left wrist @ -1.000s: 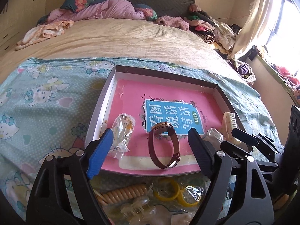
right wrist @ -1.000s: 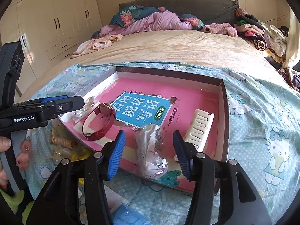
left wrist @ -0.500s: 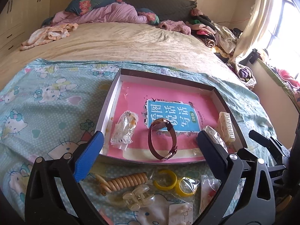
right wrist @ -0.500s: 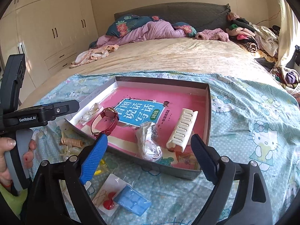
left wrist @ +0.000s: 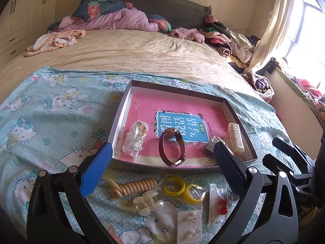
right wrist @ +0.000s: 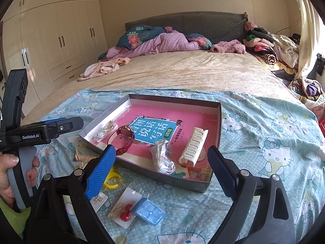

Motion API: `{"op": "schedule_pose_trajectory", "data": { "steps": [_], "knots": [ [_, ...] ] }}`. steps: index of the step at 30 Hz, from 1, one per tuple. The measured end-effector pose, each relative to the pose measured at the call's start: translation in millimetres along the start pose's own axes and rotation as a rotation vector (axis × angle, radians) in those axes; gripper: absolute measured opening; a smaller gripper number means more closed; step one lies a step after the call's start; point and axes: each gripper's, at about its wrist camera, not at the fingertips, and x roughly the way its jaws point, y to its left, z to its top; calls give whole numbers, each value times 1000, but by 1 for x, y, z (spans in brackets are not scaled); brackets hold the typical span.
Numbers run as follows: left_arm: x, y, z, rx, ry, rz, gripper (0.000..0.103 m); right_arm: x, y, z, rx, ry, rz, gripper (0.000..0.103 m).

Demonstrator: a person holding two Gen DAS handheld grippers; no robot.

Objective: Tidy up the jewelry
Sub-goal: 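Withdraw both tools from the box back over the remaining jewelry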

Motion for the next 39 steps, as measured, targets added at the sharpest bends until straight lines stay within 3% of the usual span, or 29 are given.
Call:
{"op": "schedule_pose_trajectory", "data": {
  "steps": [22,39],
  "knots": [
    [-49,0,-10,22,-62,13,93,-48,22,6,-60,-66,20,95],
    [-68,6,-32,23,-53,41,93,-62,41,-14,-111,-26,43,95]
  ]
}}
